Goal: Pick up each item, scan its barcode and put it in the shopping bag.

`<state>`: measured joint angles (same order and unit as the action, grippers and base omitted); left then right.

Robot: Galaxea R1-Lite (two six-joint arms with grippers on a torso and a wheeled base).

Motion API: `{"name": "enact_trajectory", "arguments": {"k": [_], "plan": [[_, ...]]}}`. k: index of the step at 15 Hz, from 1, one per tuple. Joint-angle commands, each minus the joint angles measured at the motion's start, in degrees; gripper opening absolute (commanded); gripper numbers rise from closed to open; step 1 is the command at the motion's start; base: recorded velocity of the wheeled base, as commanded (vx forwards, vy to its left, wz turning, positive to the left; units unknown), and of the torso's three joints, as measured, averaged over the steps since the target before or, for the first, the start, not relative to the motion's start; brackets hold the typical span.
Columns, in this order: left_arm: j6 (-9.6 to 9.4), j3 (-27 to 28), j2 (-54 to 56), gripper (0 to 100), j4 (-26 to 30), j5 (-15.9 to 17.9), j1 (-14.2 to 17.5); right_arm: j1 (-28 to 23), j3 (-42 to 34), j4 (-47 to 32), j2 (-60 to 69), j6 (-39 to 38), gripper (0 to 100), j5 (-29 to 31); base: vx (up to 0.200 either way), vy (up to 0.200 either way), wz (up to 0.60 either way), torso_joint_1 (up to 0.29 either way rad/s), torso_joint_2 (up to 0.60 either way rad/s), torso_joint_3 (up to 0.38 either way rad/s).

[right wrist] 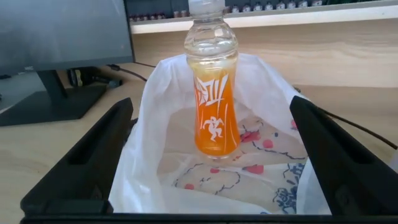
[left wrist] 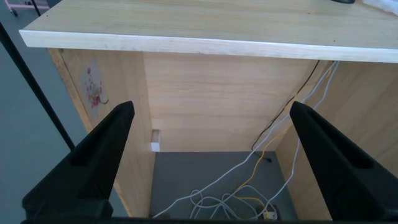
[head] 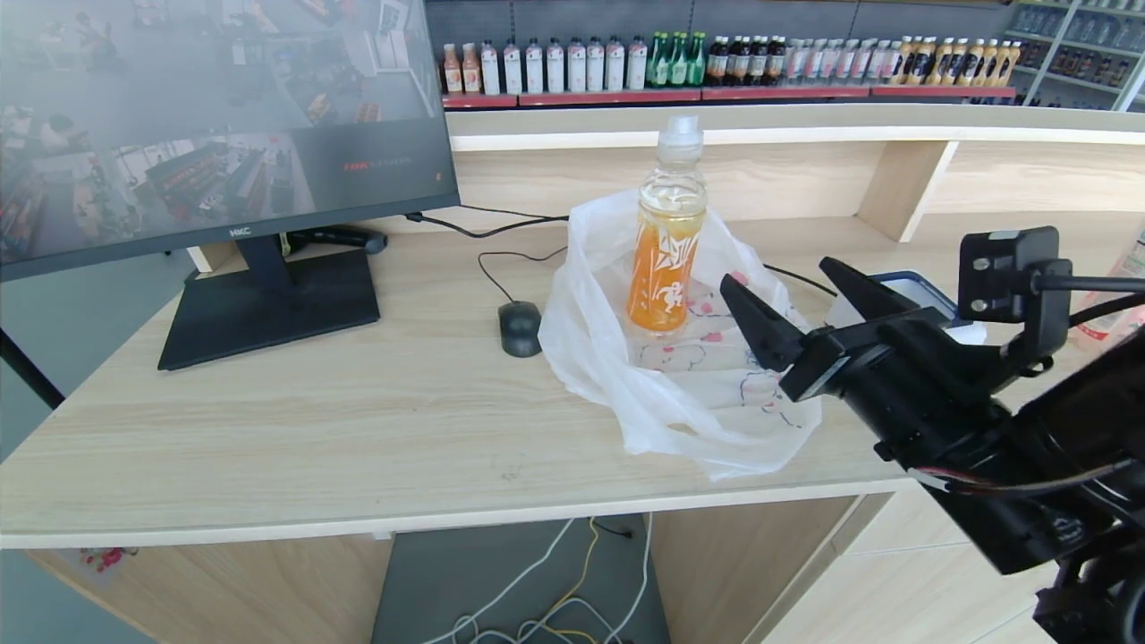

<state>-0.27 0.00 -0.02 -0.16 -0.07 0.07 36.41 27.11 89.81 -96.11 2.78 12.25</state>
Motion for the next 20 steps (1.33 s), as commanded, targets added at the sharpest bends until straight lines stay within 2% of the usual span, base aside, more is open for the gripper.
{"name": "enact_trajectory", "arguments": {"k": [1, 6, 10, 13, 20], "plan": [[0.0, 0.0, 0.0, 100, 0.0, 0.1, 0.0, 1.8, -3.9, 0.2, 1.3, -0.2, 100, 0.0, 0.0, 0.0, 0.0, 0.0, 0.0, 0.0], [-0.08, 0.0, 0.0, 100, 0.1, 0.0, 0.0, 2.1, -3.6, 0.2, 0.8, -2.7, 100, -0.3, 0.0, 0.0, 0.0, 0.0, 0.0, 0.0], [0.0, 0.0, 0.0, 100, 0.0, 0.1, -0.1, 4.5, -4.8, 0.2, 1.0, -1.8, 100, -0.1, 0.0, 0.0, 0.0, 0.0, 0.0, 0.0], [0.18, 0.0, 0.0, 100, 0.0, 0.0, 0.0, 4.9, -1.8, 0.2, -0.2, -1.1, 100, 0.0, -0.2, 0.0, 0.0, 0.006, 0.0, 0.002], [0.18, 0.0, 0.0, 100, 0.0, 0.1, 0.0, 4.8, -2.0, 0.2, 0.3, -2.6, 100, 0.2, 0.0, 0.0, 0.0, 0.0, 0.0, 0.0]]}}
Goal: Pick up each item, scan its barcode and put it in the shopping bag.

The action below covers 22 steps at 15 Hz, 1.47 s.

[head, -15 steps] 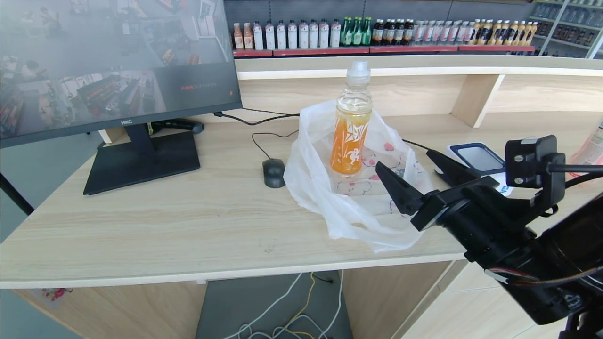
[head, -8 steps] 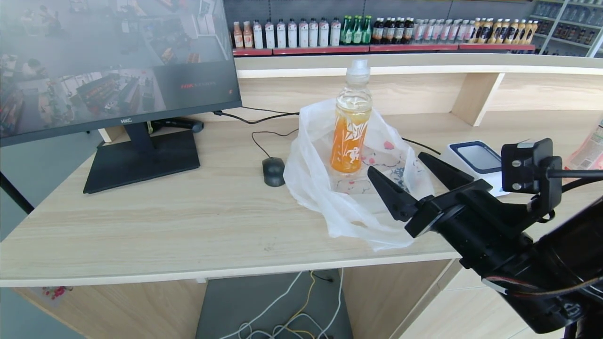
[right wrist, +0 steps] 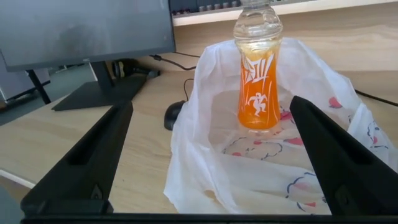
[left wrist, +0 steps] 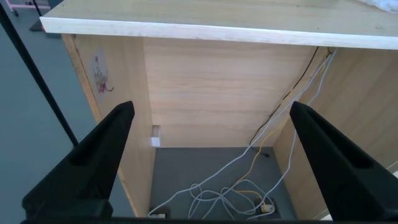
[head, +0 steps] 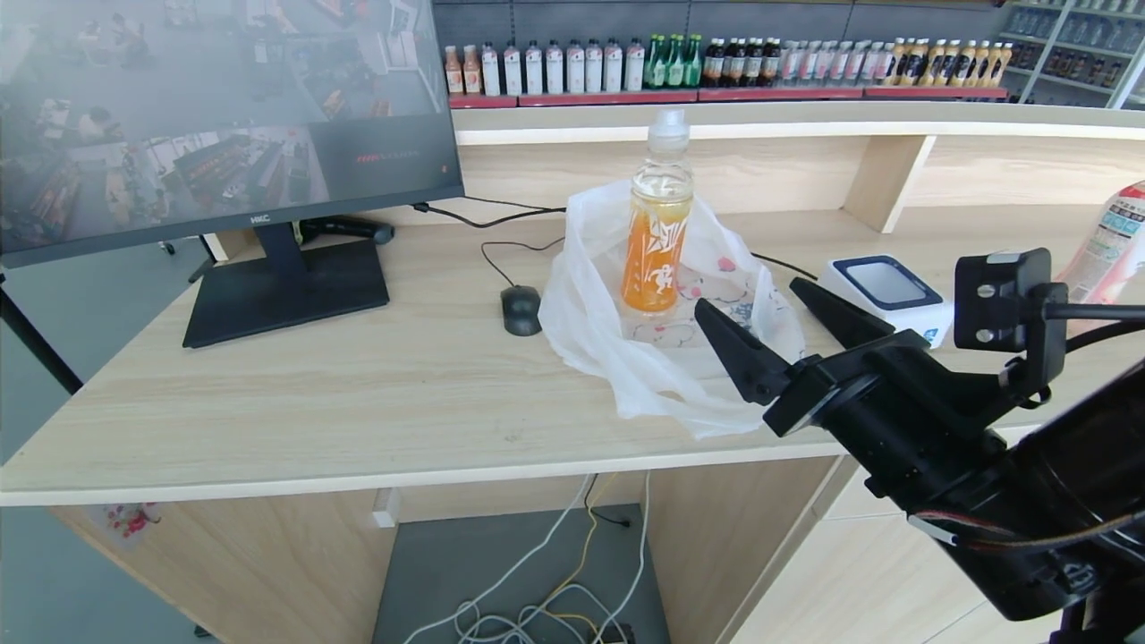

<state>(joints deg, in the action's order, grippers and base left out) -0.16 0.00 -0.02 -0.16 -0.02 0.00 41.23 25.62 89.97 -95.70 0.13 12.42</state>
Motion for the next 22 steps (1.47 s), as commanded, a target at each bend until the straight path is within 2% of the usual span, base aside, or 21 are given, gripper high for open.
{"name": "enact_trajectory", "arguments": {"k": [1, 2, 13, 16, 19, 22], "plan": [[0.16, 0.0, 0.0, 100, 0.0, -0.1, 0.1, 0.0, -0.4, 0.0, -0.1, 0.1, 100, 0.5, 0.0, 0.0, 0.0, 0.0, 0.0, 0.0], [0.16, 0.0, 0.0, 100, 0.0, -0.1, 0.1, 0.0, -0.2, 0.0, -0.1, 0.2, 100, 0.6, 0.0, 0.0, 0.0, 0.0, 0.0, 0.0], [0.42, 0.0, 0.0, 100, 0.0, -0.1, 0.1, -0.3, -0.7, 0.0, 0.9, 0.1, 100, 0.7, 0.0, -0.2, 0.0, 0.002, 0.0, 0.001], [0.42, 0.0, 0.0, 100, 0.0, -0.1, 0.1, -1.3, -0.2, 0.0, 1.5, 0.7, 100, 0.7, 0.0, -0.2, 0.0, 0.001, 0.0, 0.001], [0.51, 0.0, 0.0, 100, 0.0, -0.1, 0.1, -2.7, -4.3, 0.0, 3.0, -0.2, 100, 0.7, 0.0, -0.2, 0.0, 0.004, 0.0, 0.002], [0.51, 0.0, 0.0, 100, 0.0, -0.1, 0.1, -3.3, -2.7, 0.0, 3.1, 0.7, 100, 0.8, 0.0, -0.2, 0.0, 0.004, 0.0, 0.005]]}}
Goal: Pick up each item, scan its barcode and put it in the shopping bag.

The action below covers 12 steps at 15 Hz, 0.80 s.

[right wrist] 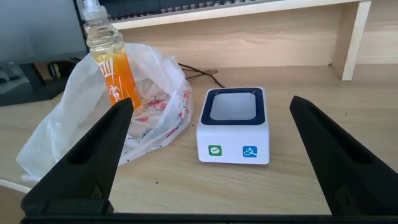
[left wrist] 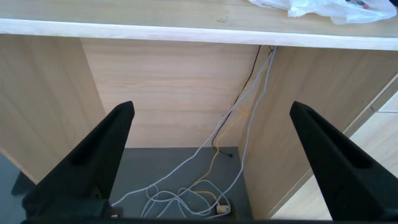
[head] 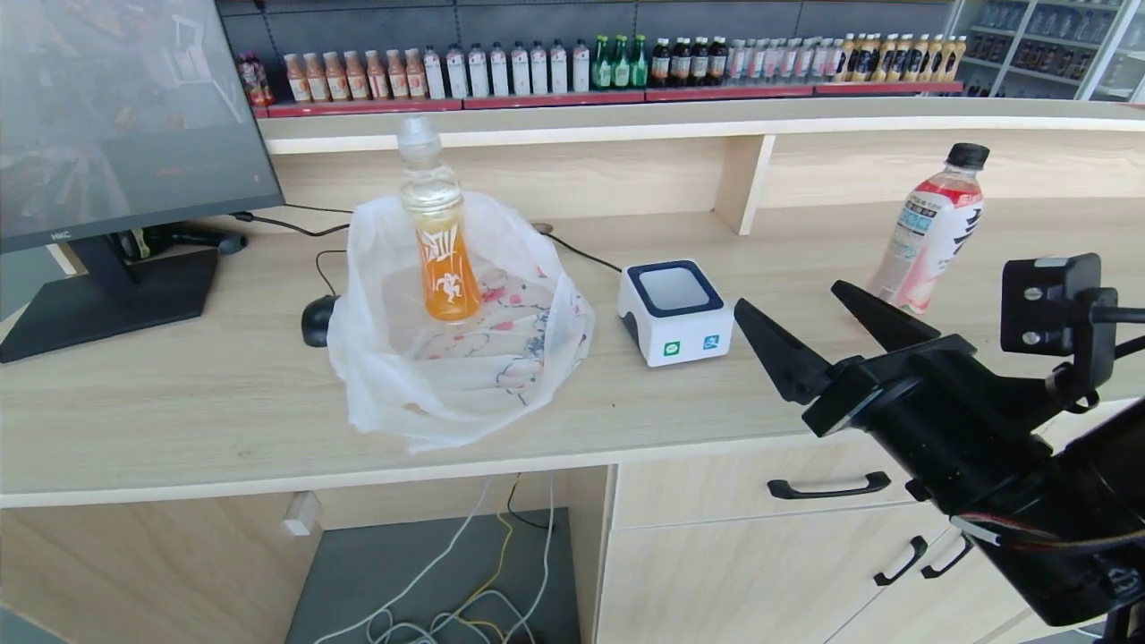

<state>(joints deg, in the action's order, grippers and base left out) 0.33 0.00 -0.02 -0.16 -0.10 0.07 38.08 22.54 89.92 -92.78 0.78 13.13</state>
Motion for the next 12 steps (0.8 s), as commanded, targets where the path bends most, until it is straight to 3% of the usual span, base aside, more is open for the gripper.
{"name": "enact_trajectory", "arguments": {"k": [1, 12], "plan": [[0.02, 0.0, 0.0, 100, 0.0, 0.0, 0.0, -0.3, 0.4, 0.1, 0.2, 0.4, 100, 0.1, 0.0, -0.2, 0.0, 0.002, 0.0, -0.002], [0.02, 0.0, 0.0, 100, 0.0, 0.0, 0.0, -0.3, 0.9, 0.1, 0.1, 0.3, 100, 0.1, 0.0, -0.2, 0.0, 0.003, 0.0, 0.001]]}}
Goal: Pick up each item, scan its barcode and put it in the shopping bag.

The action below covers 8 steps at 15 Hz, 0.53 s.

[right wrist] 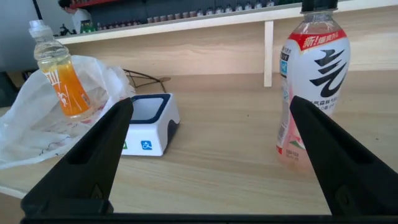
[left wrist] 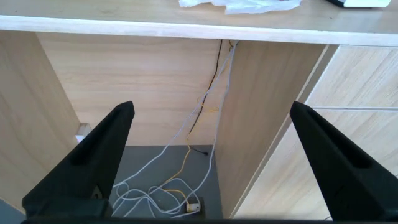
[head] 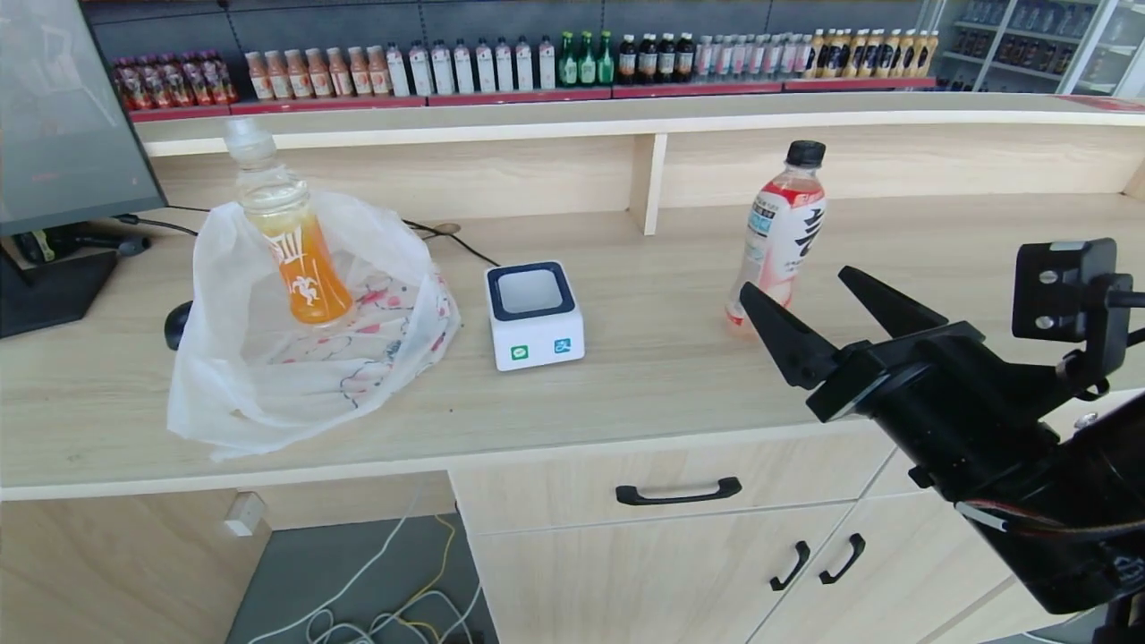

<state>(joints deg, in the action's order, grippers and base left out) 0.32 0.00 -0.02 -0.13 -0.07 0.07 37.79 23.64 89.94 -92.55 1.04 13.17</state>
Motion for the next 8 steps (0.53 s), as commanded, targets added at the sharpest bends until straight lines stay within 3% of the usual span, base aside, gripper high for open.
{"name": "enact_trajectory", "arguments": {"k": [1, 4, 8], "plan": [[0.03, 0.0, 0.0, 100, 0.0, 0.0, 0.0, 0.0, -0.3, 0.1, -0.2, 0.0, 100, 0.0, 0.0, -0.2, 0.0, 0.007, 0.0, 0.002], [-0.05, 0.0, 0.0, 100, 0.0, 0.0, 0.0, 0.0, -0.6, 0.1, -0.4, 0.0, 100, 0.0, 0.0, -0.2, 0.0, 0.001, 0.0, 0.001], [-0.05, 0.0, 0.0, 100, 0.0, 0.0, 0.0, 0.0, -1.0, 0.1, -1.1, 0.0, 100, 0.2, 0.0, 0.0, 0.0, 0.0, 0.0, 0.0]]}}
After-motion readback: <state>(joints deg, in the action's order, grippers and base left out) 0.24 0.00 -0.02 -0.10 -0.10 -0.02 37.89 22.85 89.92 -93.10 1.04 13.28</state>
